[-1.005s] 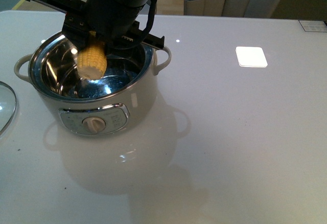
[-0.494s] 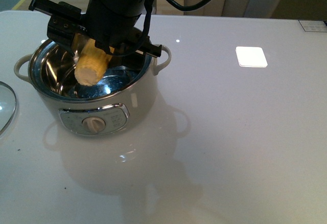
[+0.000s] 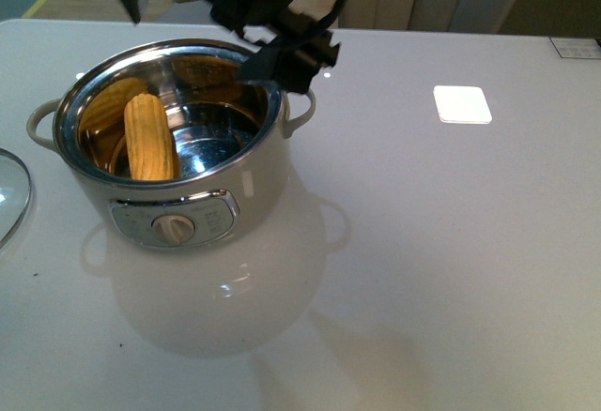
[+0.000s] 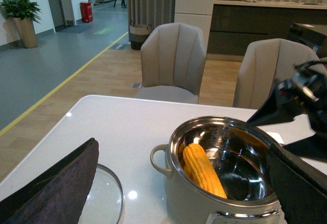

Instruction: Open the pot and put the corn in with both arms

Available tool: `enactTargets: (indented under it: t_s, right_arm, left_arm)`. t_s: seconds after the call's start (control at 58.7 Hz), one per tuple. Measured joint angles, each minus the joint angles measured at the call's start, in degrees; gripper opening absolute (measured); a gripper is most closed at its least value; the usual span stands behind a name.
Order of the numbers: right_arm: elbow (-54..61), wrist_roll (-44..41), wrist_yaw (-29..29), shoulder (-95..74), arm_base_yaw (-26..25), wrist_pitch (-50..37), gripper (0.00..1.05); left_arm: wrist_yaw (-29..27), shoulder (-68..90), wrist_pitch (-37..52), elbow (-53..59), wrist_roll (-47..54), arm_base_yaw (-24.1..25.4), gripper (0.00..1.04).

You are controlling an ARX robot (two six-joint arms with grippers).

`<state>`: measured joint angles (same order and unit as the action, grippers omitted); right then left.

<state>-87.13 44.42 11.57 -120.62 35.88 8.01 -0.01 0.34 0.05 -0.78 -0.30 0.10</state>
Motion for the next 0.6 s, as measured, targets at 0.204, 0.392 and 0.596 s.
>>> enactTargets:
  t_s: [0.204,0.392,0.596]
  right_arm:
    - [14.4,-0.9,0.0,14.9,-8.5,-6.0,0.96]
    - [26.5,-10.2,-2.9,26.8,-17.4,-7.6,0.96]
    - [40.0,-29.4,-2.1,41.4,-26.7,-7.9,0.96]
  left_arm:
    - [0.0,0.0,0.0,0.0,0.0,0.0,0.98]
    - [0.0,0.0,0.0,0.0,0.0,0.0,0.98]
    - [0.0,0.0,0.0,0.0,0.0,0.0,0.98]
